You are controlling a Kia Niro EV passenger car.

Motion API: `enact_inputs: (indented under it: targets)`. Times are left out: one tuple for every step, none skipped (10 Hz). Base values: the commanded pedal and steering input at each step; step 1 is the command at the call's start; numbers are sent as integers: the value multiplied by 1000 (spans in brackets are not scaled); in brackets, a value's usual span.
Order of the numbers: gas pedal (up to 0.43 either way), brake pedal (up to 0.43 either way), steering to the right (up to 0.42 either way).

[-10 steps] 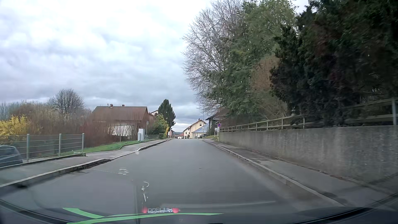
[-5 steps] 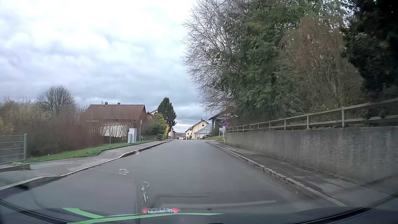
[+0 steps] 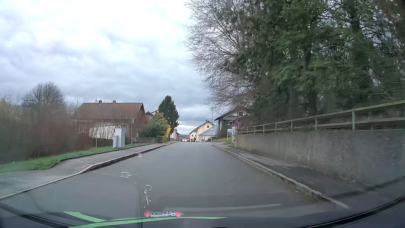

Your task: Follow the waypoints while adhering to traffic rules and regulations

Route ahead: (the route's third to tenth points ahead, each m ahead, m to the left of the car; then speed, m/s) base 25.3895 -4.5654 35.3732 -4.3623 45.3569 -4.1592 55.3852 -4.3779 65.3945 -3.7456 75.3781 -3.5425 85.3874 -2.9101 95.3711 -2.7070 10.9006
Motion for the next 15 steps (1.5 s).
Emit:
enact_inputs:
  targets:
    - [110, 0, 2]
    - [110, 0, 2]
    - [110, 0, 2]
    - [110, 0, 3]
    - [110, 0, 2]
    - [110, 0, 3]
    - [110, 0, 2]
    - [110, 0, 2]
    - [110, 0, 3]
    - [110, 0, 2]
    - [110, 0, 2]
    - [110, 0, 1]
    - [110, 0, 1]
    - [110, 0, 1]
    - [110, 0, 0]
